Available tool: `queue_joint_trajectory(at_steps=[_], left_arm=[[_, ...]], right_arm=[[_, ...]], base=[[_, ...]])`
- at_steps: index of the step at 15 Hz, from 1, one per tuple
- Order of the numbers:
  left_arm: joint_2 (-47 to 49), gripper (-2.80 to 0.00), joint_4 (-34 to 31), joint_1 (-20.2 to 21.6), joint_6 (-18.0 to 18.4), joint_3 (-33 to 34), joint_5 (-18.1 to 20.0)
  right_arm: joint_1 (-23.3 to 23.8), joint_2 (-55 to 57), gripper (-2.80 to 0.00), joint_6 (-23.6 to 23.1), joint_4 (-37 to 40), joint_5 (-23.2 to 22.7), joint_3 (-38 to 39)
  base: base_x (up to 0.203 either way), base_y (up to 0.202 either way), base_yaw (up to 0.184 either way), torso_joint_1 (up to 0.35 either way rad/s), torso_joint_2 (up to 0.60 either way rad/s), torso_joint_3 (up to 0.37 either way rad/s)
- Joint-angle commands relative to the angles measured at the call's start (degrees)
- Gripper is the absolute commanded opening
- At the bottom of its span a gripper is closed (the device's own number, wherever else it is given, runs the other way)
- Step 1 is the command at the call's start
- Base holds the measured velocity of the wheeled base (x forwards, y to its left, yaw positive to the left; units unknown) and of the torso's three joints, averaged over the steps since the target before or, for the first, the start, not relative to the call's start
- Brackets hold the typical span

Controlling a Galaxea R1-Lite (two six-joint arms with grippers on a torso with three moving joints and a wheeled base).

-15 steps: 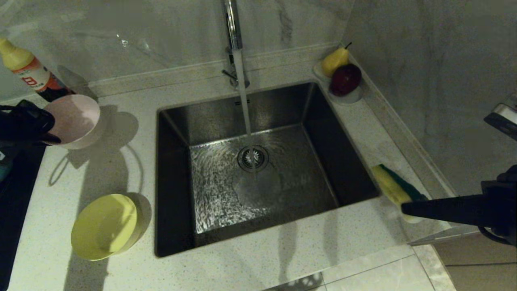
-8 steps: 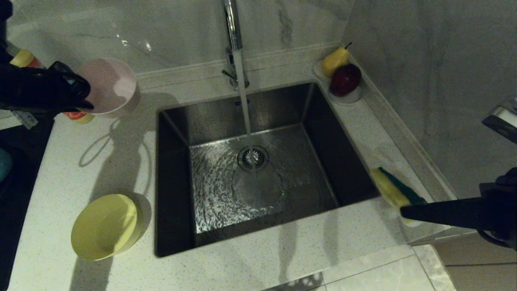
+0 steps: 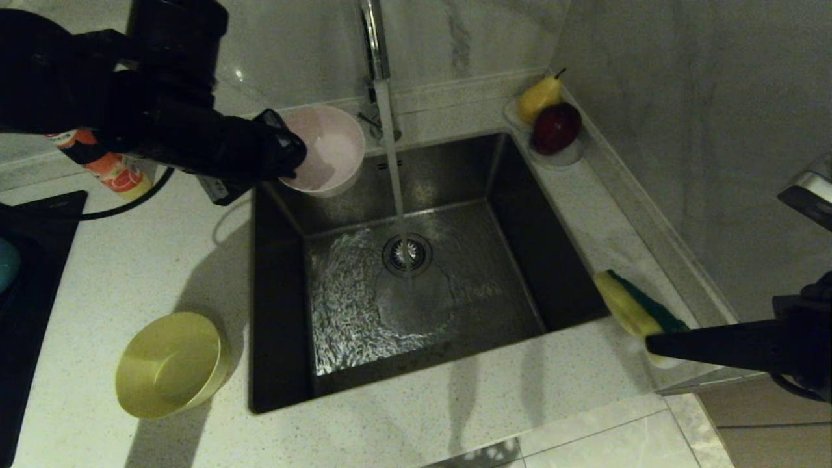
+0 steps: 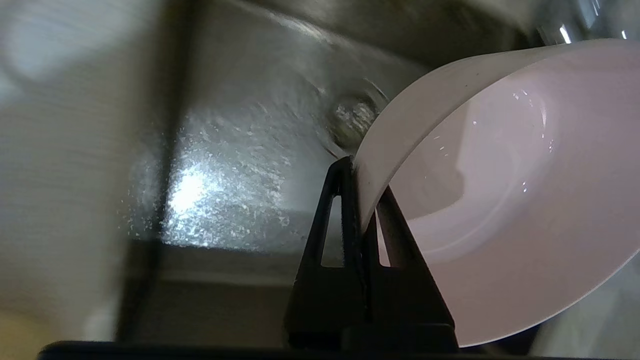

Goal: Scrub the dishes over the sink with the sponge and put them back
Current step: Wash the bowl

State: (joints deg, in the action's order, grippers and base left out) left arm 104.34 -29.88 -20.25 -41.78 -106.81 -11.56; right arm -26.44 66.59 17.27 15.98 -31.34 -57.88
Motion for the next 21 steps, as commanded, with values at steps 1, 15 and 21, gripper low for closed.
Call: queue_joint_trajectory(at_steps=[1,15,21], left_arm=[[5.2,-2.8,2.0,-4.2,-0.6,-0.8,-1.9],[9.1,-2.8,3.2,-8.5,-5.4,0.5,-3.9],[6.9,-2.8,3.4,-8.5,-7.5,4.4,-3.2]], right_arm=[[-0.1,-0.3,-2.8,0.0,0.1,-0.3,0.0],[-0.5,-1.5,-2.8,0.0,-0.4,-0.7,0.8],[-0.7,-1.5,-2.8,0.0,-1.1,-1.3,2.0]], base=[[0.0,0.0,0.0,0.0,0.0,0.0],[0.0,0.0,0.0,0.0,0.0,0.0],[0.0,0.0,0.0,0.0,0.0,0.0]])
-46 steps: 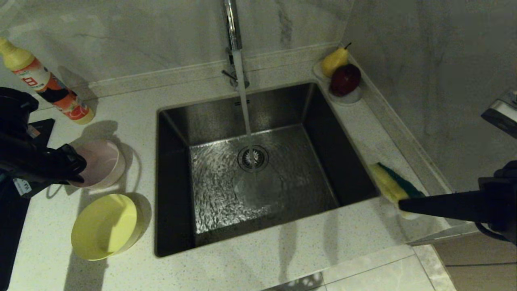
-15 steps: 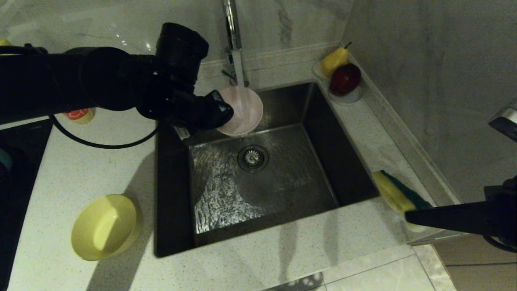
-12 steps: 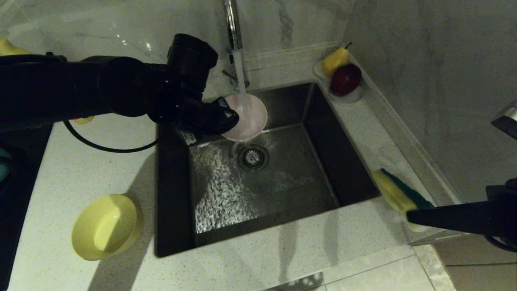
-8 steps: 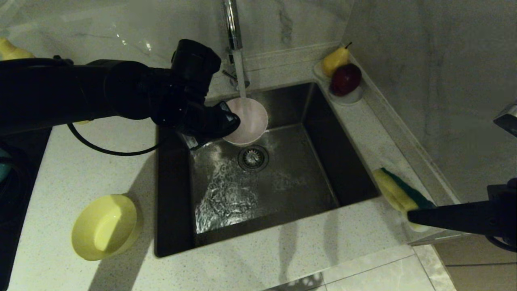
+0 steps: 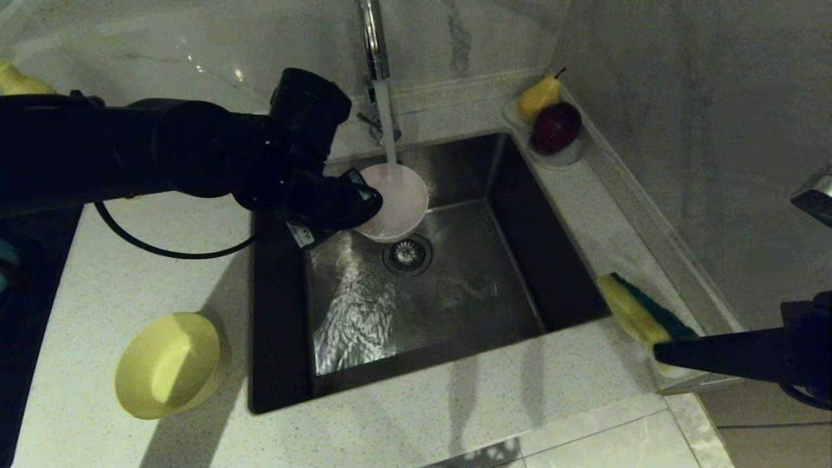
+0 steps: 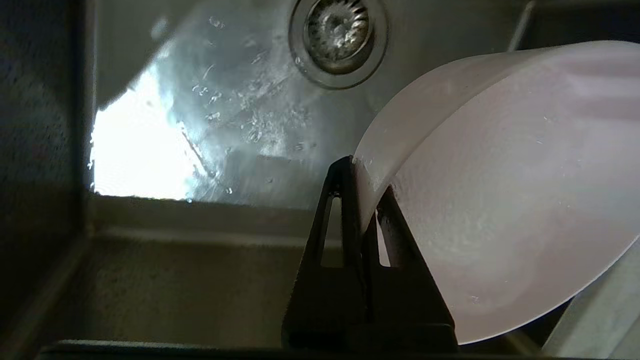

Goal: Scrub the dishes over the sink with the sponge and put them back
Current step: Wash the bowl

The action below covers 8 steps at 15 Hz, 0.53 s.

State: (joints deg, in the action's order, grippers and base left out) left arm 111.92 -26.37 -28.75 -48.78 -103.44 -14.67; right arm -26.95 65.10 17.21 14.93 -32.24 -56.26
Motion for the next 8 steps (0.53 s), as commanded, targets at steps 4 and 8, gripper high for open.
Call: queue_joint_trajectory(at_steps=[4,8], left_arm=[[-1.2,-2.8,0.2,0.0,-1.0,2.0,0.0],[-5.8,-2.8,0.2,-0.7,-0.6,3.4,-0.8]], right_arm=[[-0.5,0.0,-2.8,0.1,-0.1,-0.3,0.3],[-0.5,-0.1,-2.8,0.2,-0.1,-0.2,0.4]], base=[[0.0,0.0,0.0,0.0,0.0,0.0],[0.0,0.0,0.0,0.0,0.0,0.0]])
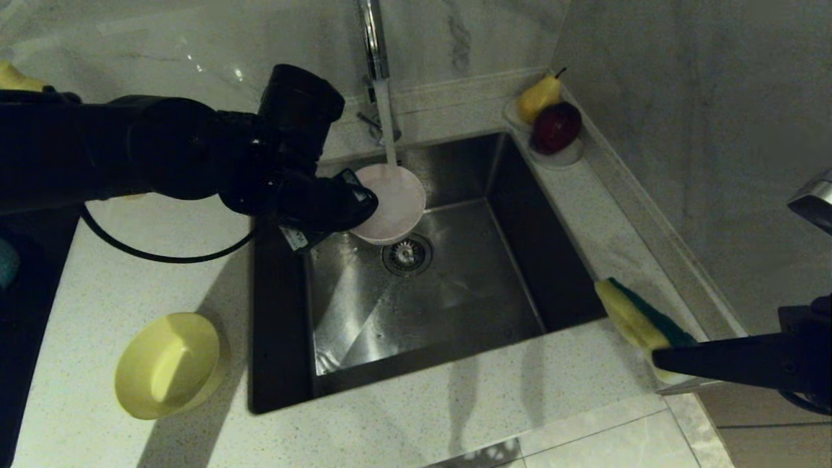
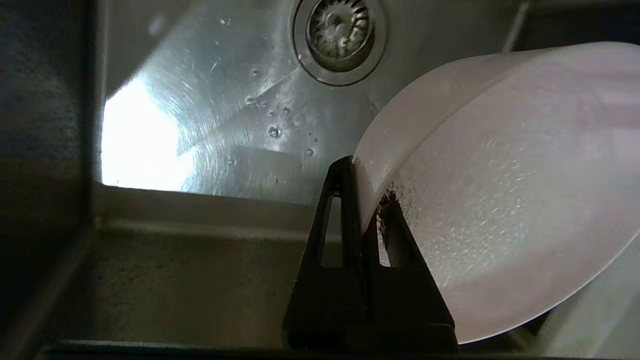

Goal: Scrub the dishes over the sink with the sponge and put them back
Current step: Wash the bowl

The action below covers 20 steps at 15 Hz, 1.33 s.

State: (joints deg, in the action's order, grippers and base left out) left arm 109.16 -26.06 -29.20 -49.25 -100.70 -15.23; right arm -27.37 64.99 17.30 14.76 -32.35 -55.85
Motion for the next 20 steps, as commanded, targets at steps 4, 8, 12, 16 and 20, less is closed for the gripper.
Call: queue_joint_trajectory(at_steps=[4,8,12,16,20], left_arm=[[-8.5,-2.8,4.7,-0.3,6.5,6.3,-10.5],[-14.1,-2.8,24.9,0.0,14.4,23.9,-16.1],[-19.4,-2.8,60.8,0.6,30.1,41.8,-16.8],[-23.5,-2.8,69.7,0.8,38.2,44.5,-15.9],[-26.1,-2.8,79.2,0.9,43.3,49.2,-7.1]], right_arm=[[0.0,-0.3,-2.8,0.1,0.6,-0.1,0.2],[0.0,-1.2,-2.8,0.4,1.3,-0.1,0.5],[0.3,-2.7,-2.8,0.4,3.4,0.2,1.8],[0.3,-2.8,-2.8,0.2,3.0,0.2,3.2],[0.2,-2.2,-2.8,0.1,3.4,0.0,3.4]], base=[[0.0,0.0,0.0,0.0,0.0,0.0],[0.0,0.0,0.0,0.0,0.0,0.0],[0.0,0.0,0.0,0.0,0.0,0.0],[0.0,0.0,0.0,0.0,0.0,0.0],[0.0,0.0,0.0,0.0,0.0,0.0]])
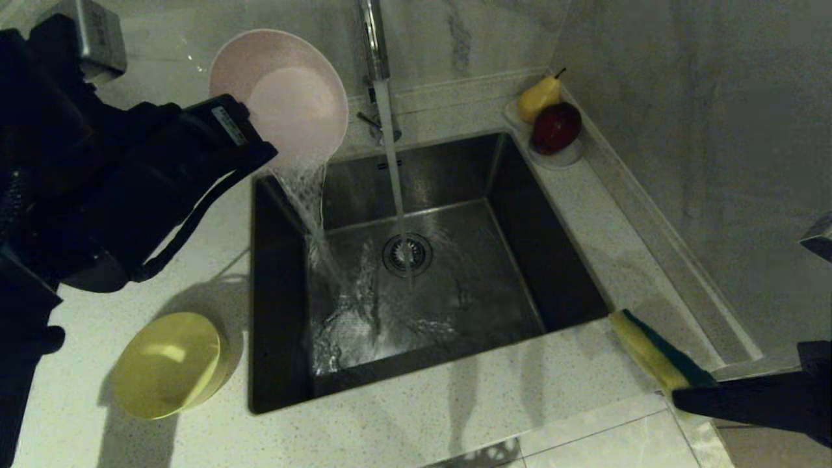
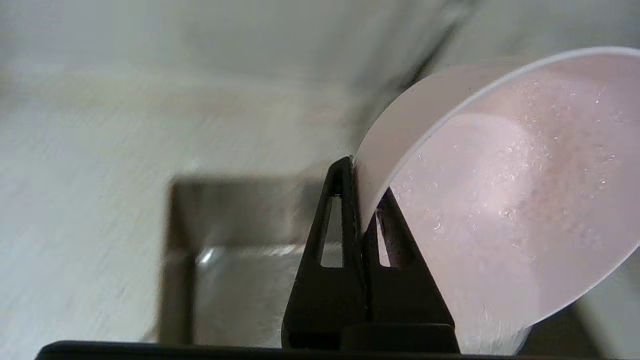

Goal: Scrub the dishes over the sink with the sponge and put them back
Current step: Wash the bowl

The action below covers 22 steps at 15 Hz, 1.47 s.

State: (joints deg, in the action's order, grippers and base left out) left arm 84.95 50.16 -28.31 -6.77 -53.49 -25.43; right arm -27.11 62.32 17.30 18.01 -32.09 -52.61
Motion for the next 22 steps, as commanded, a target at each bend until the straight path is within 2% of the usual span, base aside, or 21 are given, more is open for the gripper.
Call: queue_joint_trajectory(at_steps=[1,2,5,7,10,11,13,14,16,18,22], left_arm=[[-2.7,-2.8,5.1,0.1,1.8,3.5,5.4],[-3.1,-2.8,6.0,0.1,2.8,4.1,6.2],[-4.0,-2.8,12.0,0.1,8.5,6.1,9.3],[-4.4,-2.8,13.3,0.1,10.0,7.1,10.1],[-6.4,-2.8,11.8,0.1,9.1,8.4,10.3],[-6.7,-2.8,8.3,0.0,8.1,8.6,10.2],[-9.0,-2.8,0.1,0.0,2.8,8.6,10.6],[-10.0,-2.8,-5.9,0.0,-0.2,8.3,12.0],[-13.2,-2.8,-24.3,0.0,-8.5,8.2,18.9],[-14.1,-2.8,-37.0,0.0,-13.9,7.9,23.3],[-13.0,-2.8,-39.2,-3.5,-14.9,9.4,23.8]], right_arm=[[-0.1,1.0,-2.8,0.1,0.1,-0.3,0.2],[-0.2,1.2,-2.8,0.1,0.1,-0.4,0.2],[-0.3,2.2,-2.8,0.0,-0.3,-0.6,0.1],[-0.3,2.2,-2.8,0.1,-0.4,-1.1,0.1],[-0.3,1.4,-2.8,0.1,-0.5,-2.0,-0.3],[-0.5,1.2,-2.8,0.2,-0.6,-2.0,-1.3],[-1.4,0.8,-2.8,0.3,-0.5,-1.9,-3.0],[-2.5,0.9,-2.8,0.3,-0.5,-2.0,-4.2],[-4.8,0.8,-2.8,0.5,-0.2,-2.0,-5.7],[-7.8,0.7,-2.8,0.7,0.2,-2.0,-7.1],[-15.1,5.5,-2.8,1.0,1.9,-1.7,-11.9]], base=[[0.0,0.0,0.0,0.0,0.0,0.0],[0.0,0.0,0.0,0.0,0.0,0.0],[0.0,0.0,0.0,0.0,0.0,0.0],[0.0,0.0,0.0,0.0,0.0,0.0],[0.0,0.0,0.0,0.0,0.0,0.0],[0.0,0.0,0.0,0.0,0.0,0.0],[0.0,0.0,0.0,0.0,0.0,0.0],[0.0,0.0,0.0,0.0,0.0,0.0],[0.0,0.0,0.0,0.0,0.0,0.0],[0.0,0.0,0.0,0.0,0.0,0.0],[0.0,0.0,0.0,0.0,0.0,0.0]])
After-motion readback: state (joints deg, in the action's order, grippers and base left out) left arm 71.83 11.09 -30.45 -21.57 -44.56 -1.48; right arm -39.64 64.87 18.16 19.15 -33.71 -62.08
